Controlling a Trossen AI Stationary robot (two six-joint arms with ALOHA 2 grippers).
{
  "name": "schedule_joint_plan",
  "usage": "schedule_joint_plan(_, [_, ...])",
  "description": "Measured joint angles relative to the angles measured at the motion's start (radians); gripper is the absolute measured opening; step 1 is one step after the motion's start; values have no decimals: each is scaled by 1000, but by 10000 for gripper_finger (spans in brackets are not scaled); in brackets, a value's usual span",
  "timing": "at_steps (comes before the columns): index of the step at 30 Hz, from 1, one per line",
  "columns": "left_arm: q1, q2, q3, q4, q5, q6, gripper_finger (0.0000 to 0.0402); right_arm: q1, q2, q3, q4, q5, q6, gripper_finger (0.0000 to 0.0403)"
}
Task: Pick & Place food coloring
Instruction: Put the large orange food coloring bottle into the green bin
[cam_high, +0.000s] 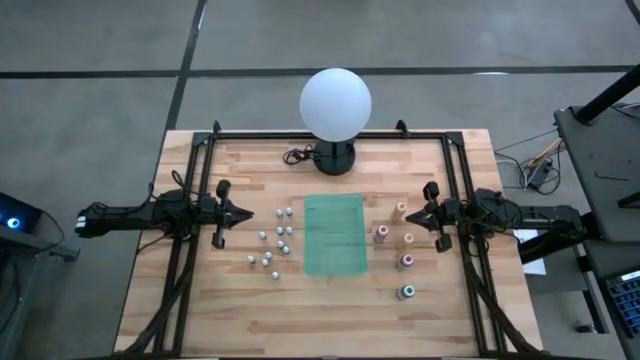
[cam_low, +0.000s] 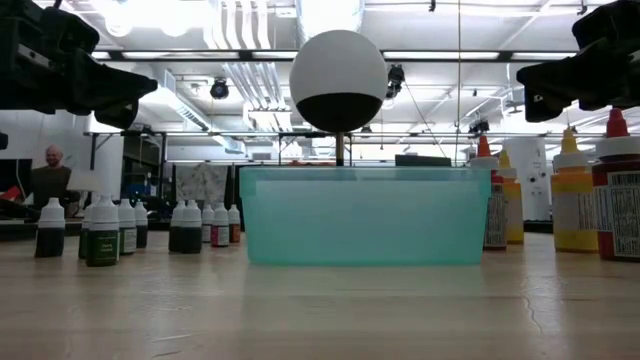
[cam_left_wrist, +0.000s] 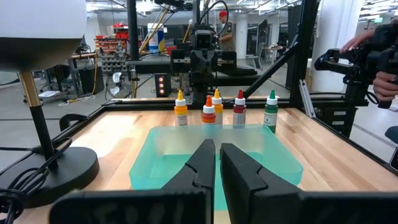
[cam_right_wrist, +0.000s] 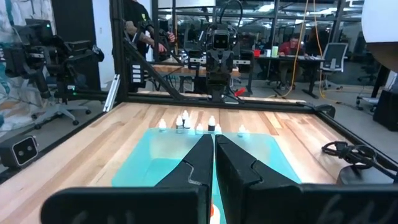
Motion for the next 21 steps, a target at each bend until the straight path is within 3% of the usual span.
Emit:
schedule_joint_plan(11, [0,0,0,0,0,0,0,0,-6,0,18,0,0,9])
schedule_joint_plan(21, [0,0,0,0,0,0,0,0,45,2,205,8,14,9])
